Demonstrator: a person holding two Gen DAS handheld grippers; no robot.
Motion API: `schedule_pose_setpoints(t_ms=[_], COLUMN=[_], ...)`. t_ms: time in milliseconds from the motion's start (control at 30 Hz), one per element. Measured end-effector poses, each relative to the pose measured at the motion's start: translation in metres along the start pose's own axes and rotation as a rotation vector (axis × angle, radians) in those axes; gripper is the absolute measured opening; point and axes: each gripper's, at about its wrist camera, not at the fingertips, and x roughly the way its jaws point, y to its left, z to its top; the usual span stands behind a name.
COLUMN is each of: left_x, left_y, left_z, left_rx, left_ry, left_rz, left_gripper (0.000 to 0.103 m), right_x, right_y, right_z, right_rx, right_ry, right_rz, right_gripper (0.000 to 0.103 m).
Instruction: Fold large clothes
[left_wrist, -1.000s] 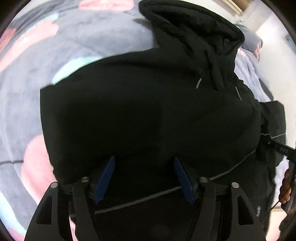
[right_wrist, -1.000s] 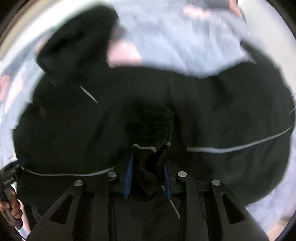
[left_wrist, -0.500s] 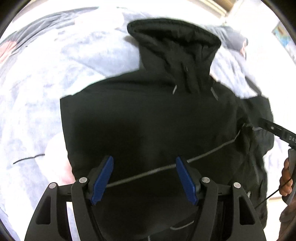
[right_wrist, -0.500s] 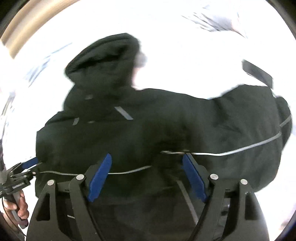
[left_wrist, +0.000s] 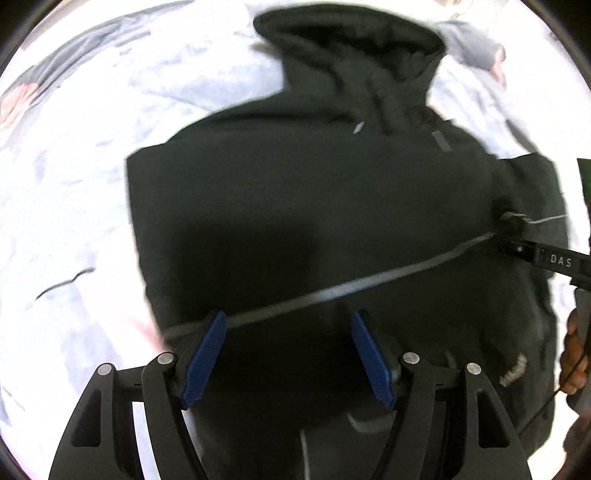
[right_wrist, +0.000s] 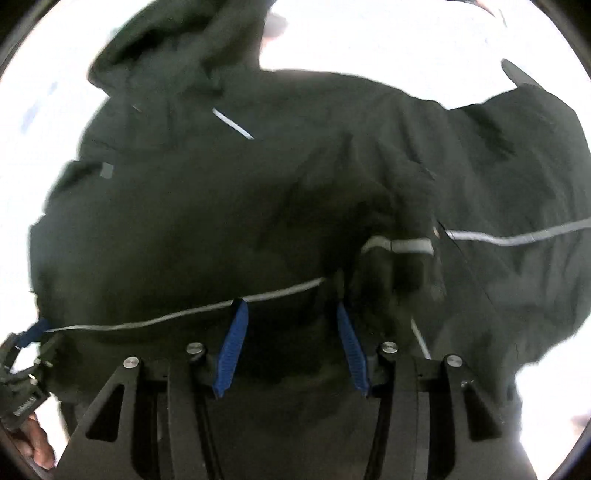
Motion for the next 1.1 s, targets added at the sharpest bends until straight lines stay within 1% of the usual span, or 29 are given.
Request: schedule_pose_setpoints(t_ms=[33,67,133,167,233,300,333,433,467,567,633,700,833,900,967,1033,1100], left_x=[-0.011,-0.023,-0.045,-0.059,-0.072,-0.085,-0.087,-0.098,-0.101,-0.106,-0.109,-0.112,-0.125,-0.127,-0.127,-0.127,-0.123], left_y=[-0.001,-0.004,-0.009,-0.007,-0.014,-0.022,-0.025,-0.035,-0.039,-0.052,-0.060,-0.067,-0.081,-0.090,-0.102,-0.116,-0.133], left_z=[-0.008,-0.015,-0.035,-0.047,-0.066,-0.087,-0.093,-0.118,-0.123,-0.133,-0.136,-0.136,-0.138,-0.135,-0.129,-0.122,-0.118], left_rx=[0.003,0.007,0.023,0.031,0.037,0.035,0.033,0.034,0.039,0.056,0.056,0.042,-0.002,-0.032,-0.086,-0.139,-0.167], left_ry=[-0.006,-0.013,-0.035,-0.047,-0.062,-0.077,-0.081,-0.078,-0.078,-0.087,-0.097,-0.110,-0.143,-0.159,-0.162,-0.170,-0.166], left_rz=[-0.008,-0.007,0.008,0.010,0.004,-0.013,-0.023,-0.068,-0.074,-0.081,-0.073,-0.060,-0.025,0.003,0.028,0.015,0.014], left_gripper=[0.072,0.072,0.072,0.072,0.072,0.072,0.072,0.072,0.072,0.072,0.072,0.072,0.072,0.072,0.072,0.072,0.072], right_x=[-0.010,-0.024,-0.039,-0.045,-0.061,-0.073,-0.080,-0.104,-0.114,-0.138,-0.151,-0.160,-0.165,-0.167,-0.173,-0.186,-0.196], right_y=[-0.004,-0.003,-0.001,-0.001,-0.001,-0.003,-0.008,-0.022,-0.030,-0.049,-0.063,-0.076,-0.105,-0.124,-0.139,-0.166,-0.196], right_z=[-0.001,-0.009,-0.023,-0.032,-0.055,-0.077,-0.092,-0.118,-0.132,-0.152,-0.160,-0.164,-0.158,-0.143,-0.130,-0.112,-0.095], right_rx=[0.005,0.011,0.012,0.014,0.028,0.034,0.036,0.059,0.067,0.105,0.115,0.118,0.130,0.128,0.117,0.113,0.109], right_ry=[-0.011,-0.031,-0.045,-0.048,-0.048,-0.050,-0.055,-0.074,-0.079,-0.092,-0.108,-0.122,-0.133,-0.148,-0.164,-0.194,-0.229], right_rz=[0.016,0.029,0.029,0.034,0.059,0.059,0.051,0.018,0.015,-0.005,-0.020,-0.030,-0.005,0.020,0.025,0.026,0.017], right_gripper=[0.052,0.054,0.054,0.054,0.054,0.054,0.054,0.054,0.054,0.055,0.059,0.069,0.069,0.069,0.069,0.069,0.069])
